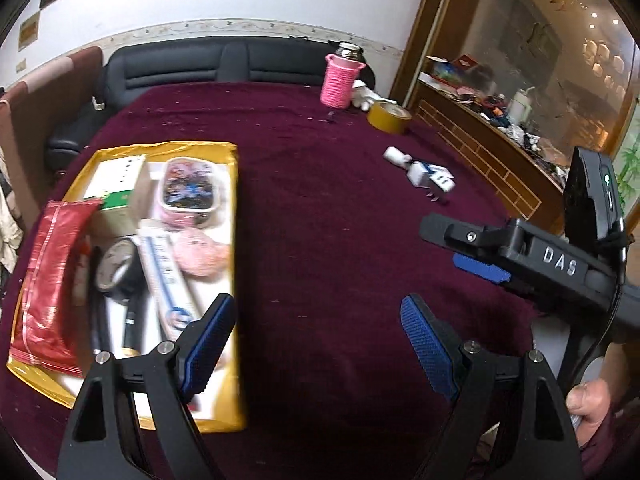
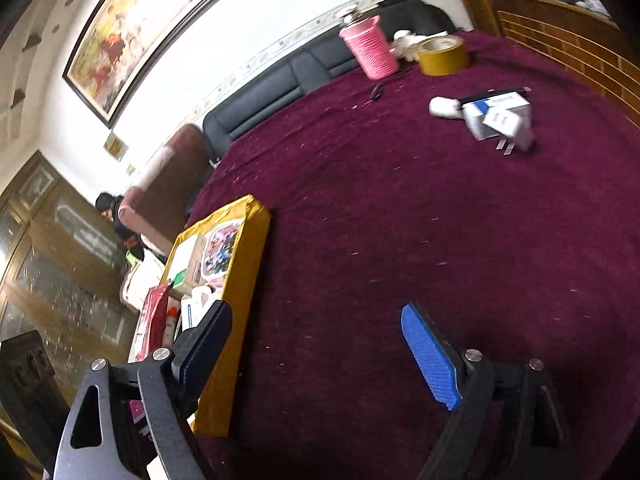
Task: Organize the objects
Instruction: 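Move both grippers back toward the white chargers and medicine box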
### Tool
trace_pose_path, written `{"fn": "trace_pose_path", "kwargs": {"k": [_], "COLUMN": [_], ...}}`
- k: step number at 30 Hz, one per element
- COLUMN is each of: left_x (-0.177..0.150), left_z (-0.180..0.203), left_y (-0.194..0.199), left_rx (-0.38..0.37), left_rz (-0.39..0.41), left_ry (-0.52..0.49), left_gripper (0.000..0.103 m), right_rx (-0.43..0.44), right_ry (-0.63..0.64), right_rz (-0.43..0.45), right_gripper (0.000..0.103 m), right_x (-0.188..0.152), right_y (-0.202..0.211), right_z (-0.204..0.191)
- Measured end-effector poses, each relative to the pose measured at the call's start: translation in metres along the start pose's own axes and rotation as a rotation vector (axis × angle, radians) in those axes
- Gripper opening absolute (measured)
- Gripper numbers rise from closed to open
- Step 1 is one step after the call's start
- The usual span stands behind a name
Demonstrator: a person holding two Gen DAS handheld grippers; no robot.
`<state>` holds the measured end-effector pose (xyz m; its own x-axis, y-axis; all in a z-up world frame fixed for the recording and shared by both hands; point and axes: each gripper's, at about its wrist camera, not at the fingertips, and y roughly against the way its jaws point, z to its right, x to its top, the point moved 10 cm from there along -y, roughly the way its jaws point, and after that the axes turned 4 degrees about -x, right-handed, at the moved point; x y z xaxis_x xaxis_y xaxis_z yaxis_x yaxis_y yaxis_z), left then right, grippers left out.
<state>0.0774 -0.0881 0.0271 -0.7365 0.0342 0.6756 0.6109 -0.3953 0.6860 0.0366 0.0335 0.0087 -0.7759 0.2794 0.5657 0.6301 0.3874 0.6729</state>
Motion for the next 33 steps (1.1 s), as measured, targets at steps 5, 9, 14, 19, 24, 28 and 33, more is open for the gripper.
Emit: {"fn": "trace_pose_path", "kwargs": {"k": [5, 9, 14, 19, 24, 28, 33], "left_x": [0.000, -0.003, 0.004, 0.021, 0.047, 0.060, 0.054], "left_z": [0.033, 0.048, 0.063, 0.071, 0.081, 0.074, 0.062], "left_y": [-0.001, -0.008, -0.022, -0.053, -0.105, -0.147, -0.173], "left_rx": [-0.018, -0.011, -0.006, -0.038, -0.090, -0.076, -0.148], "left_rz": [0.000, -0.023, -0.036, -0.042, -0.030, -0.053, -0.093], "left_ry": [-0.036, -0.070, -0.120, -0.108, -0.076, -0.071, -0.005], "left_gripper": [0.084, 0.084, 0.084, 0.087, 0.087, 0.087, 0.087], "right_rx": [-0.022, -0.054, -0.101, -0.205, -0.277, -0.310, -0.366], "right_ry": [-0.023, -0.041, -0.089, -0.078, -0.049, 0.030, 0.081], "right_rz": [0.039, 0.062, 0.086, 0.150, 0.158, 0.090, -0.046], "right_gripper": [0.093, 0.093, 0.093, 0.093, 0.093, 0.093, 0.093], "right_x": [0.002, 0.006, 0.032, 0.083, 0.130, 0.163, 0.187], "right_y": [0.026, 0.039, 0.051, 0.068, 0.060, 0.023, -0.039], "right_z": [0.025, 0.050, 0.096, 0.136, 0.155, 0.147, 0.150]}}
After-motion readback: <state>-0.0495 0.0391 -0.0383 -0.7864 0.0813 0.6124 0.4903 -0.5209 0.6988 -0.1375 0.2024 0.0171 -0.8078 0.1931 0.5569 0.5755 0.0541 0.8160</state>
